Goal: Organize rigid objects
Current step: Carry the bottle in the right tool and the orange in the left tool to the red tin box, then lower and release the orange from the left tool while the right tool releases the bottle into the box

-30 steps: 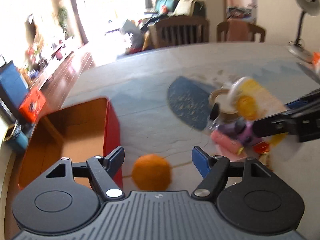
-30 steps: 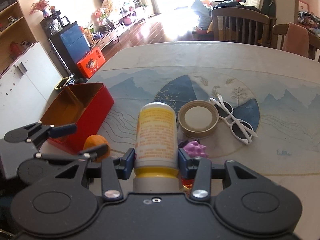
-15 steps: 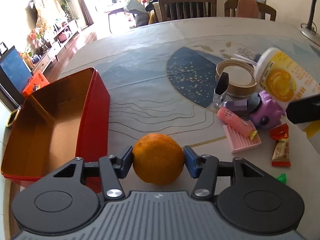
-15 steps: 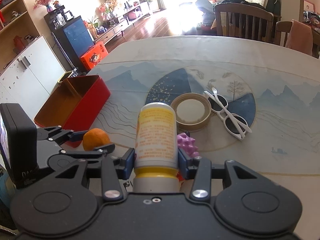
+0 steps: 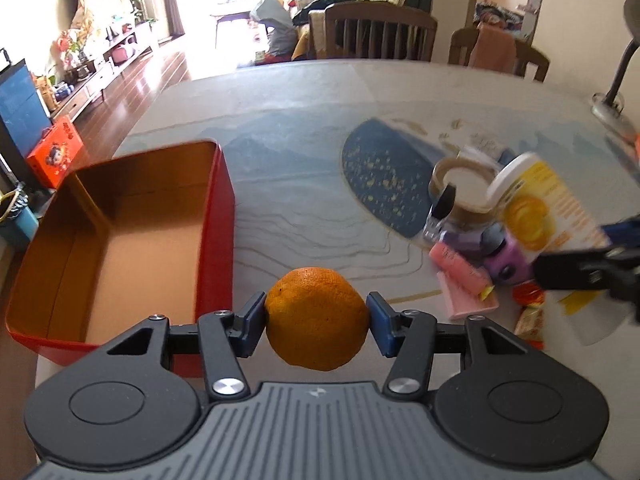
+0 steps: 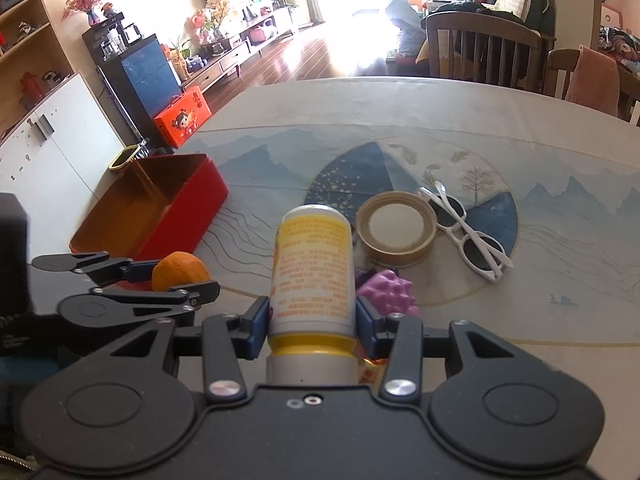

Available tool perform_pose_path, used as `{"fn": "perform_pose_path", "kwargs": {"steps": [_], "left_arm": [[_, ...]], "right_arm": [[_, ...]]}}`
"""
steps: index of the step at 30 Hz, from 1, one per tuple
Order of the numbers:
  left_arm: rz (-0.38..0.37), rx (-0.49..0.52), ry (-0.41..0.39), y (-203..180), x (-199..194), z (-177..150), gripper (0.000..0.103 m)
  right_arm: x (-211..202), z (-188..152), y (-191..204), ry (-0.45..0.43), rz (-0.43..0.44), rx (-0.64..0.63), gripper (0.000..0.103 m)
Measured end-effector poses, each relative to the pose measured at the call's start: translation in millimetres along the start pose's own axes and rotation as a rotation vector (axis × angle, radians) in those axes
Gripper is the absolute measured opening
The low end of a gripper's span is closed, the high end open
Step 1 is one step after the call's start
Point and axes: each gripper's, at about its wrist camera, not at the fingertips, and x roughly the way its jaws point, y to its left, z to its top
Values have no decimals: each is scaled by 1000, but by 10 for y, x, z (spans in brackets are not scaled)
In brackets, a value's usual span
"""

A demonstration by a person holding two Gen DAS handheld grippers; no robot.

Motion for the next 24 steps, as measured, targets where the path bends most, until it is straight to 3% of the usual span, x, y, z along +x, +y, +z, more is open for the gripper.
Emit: {"fn": "perform_pose_path", "kwargs": {"steps": [6, 12, 24], "left_arm": [[-45, -16, -36, 312, -280, 176, 53], [-32, -19, -64, 780, -379, 338, 53], [-18, -53, -8, 1808, 96, 587, 53]], "right_arm": [[48, 123, 330, -26, -2, -11, 44], [189, 308, 741, -56, 5, -33, 44], [860, 673, 1586, -25, 11, -101, 44]]}}
